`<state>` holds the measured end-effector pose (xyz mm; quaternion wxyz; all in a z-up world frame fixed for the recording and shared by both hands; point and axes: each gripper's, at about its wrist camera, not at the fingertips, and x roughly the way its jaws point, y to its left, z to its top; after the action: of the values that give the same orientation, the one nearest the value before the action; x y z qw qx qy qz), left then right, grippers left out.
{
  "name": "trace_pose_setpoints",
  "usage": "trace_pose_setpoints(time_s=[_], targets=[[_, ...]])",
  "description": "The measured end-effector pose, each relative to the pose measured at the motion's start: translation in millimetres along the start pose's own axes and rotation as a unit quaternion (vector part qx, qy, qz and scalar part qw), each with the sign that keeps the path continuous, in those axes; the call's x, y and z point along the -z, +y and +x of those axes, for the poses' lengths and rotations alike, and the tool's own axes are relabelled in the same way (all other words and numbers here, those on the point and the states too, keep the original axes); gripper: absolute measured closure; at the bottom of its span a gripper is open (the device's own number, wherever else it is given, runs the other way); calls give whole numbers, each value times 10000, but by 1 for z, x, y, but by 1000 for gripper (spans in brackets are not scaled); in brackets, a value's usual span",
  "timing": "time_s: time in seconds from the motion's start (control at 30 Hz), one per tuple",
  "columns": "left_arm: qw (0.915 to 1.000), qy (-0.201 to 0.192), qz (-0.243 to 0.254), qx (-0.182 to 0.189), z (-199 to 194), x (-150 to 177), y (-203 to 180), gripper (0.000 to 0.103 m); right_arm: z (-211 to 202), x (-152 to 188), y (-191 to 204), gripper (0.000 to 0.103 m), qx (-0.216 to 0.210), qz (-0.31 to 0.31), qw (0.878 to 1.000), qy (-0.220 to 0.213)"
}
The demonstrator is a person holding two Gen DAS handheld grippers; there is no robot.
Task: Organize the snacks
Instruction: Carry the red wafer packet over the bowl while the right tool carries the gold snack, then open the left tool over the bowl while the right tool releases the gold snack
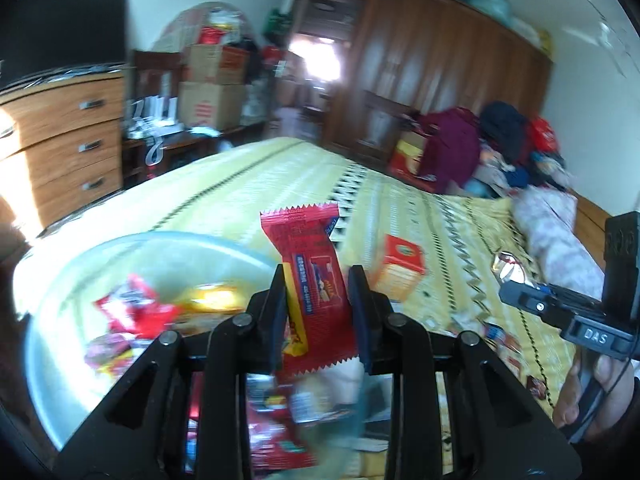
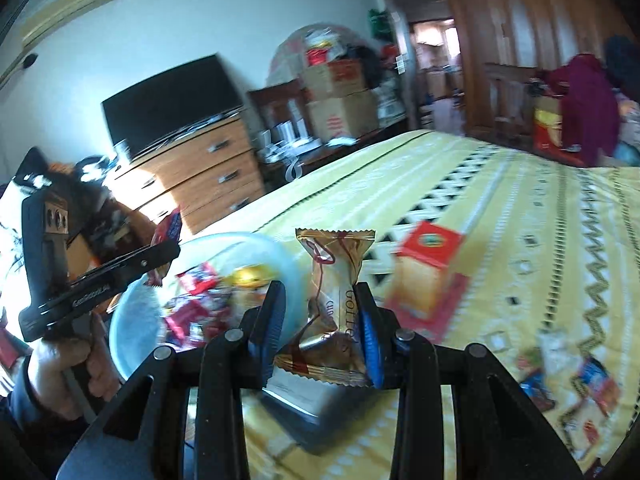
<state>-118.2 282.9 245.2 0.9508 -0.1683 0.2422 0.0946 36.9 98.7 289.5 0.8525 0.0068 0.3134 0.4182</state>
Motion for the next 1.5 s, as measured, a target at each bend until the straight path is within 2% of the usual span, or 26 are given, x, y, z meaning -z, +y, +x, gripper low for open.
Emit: trace_pose_setpoints(time_s=[0.27,0.5,0.77,1.5], targets=[[9994,49,-263,-205,-1,6,36,73,66,-13,83,64,-527,-326,9973,394],[9989,133,-376,-256,-4,10,60,73,105,-15,127,64,-694,-627,9933,672],[9986,165,-416,-279,-8,14,75,73,113,-9,137,64,-694,-744,9921,732],[9985,203,-467,-206,-8,12,77,73,116,-10,134,64,-650,-759,9918,792]])
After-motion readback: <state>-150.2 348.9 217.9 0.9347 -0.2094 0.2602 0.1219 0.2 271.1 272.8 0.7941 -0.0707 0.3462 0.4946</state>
